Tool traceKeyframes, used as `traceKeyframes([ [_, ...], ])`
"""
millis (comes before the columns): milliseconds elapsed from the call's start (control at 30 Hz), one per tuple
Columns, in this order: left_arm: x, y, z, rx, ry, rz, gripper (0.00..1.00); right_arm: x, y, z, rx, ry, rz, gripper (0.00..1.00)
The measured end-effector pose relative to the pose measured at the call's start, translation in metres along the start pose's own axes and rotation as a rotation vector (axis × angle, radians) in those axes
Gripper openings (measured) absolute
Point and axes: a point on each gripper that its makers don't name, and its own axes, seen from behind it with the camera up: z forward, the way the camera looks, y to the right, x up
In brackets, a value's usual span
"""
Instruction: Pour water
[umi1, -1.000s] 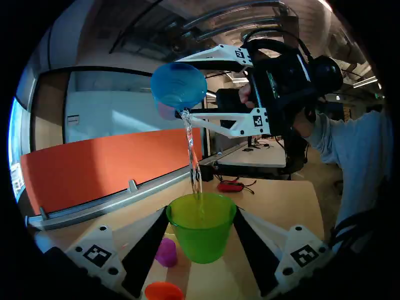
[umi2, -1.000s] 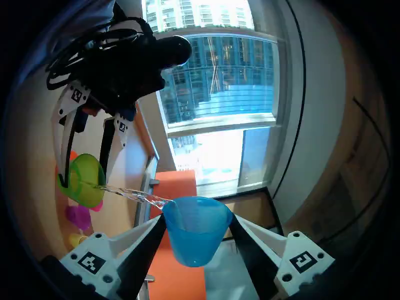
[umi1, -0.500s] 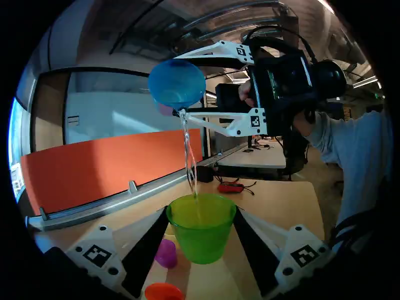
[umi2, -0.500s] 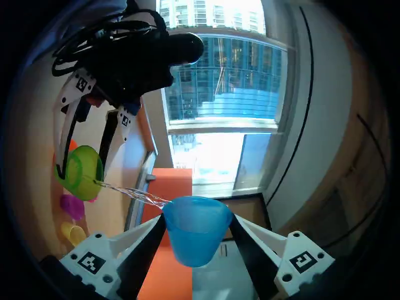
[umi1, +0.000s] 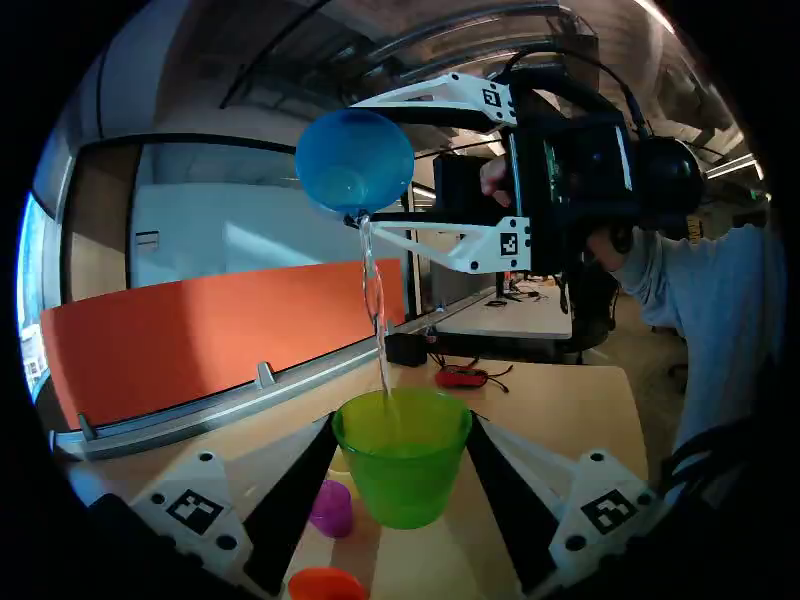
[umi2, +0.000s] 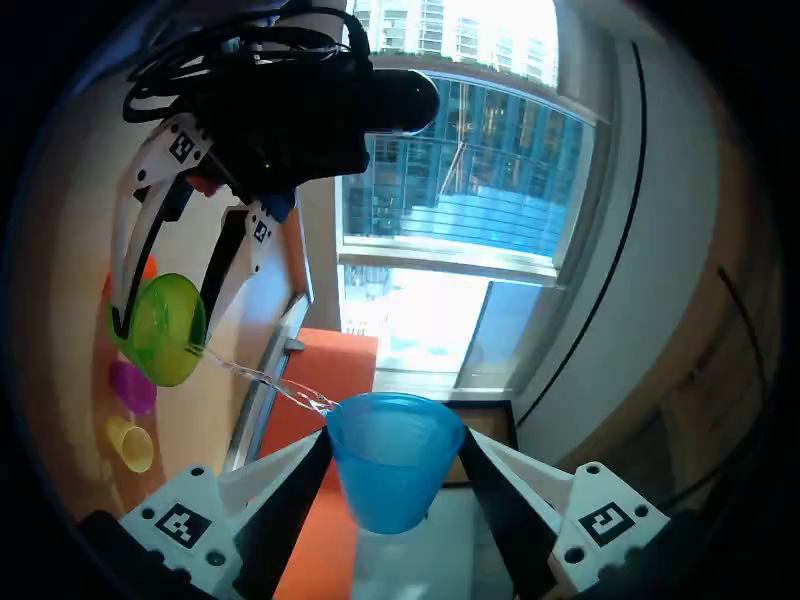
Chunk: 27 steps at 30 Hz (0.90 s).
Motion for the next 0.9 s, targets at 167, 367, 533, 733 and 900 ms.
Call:
traceKeyframes([
  [167, 0.001, 0.0, 0.0, 0.001, 0.002, -0.002, 0.89, 0.005, 0.002, 0.001, -0.004, 0.004, -0.049, 0.92],
  [367, 0.001, -0.001, 0.0, 0.004, 0.008, -0.009, 0.89, 0.01, 0.004, 0.004, -0.02, 0.01, -0.107, 0.93],
  [533, 0.003, -0.002, 0.001, 0.005, 0.014, -0.015, 0.89, 0.014, 0.005, 0.007, -0.025, 0.013, -0.157, 0.92],
  [733, 0.005, -0.003, 0.001, 0.007, 0.018, -0.018, 0.89, 0.018, 0.004, 0.009, -0.03, 0.018, -0.186, 0.92],
  [900, 0.006, -0.004, 0.0, 0.011, 0.019, -0.012, 0.89, 0.019, 0.006, 0.006, -0.036, 0.029, -0.113, 0.92],
])
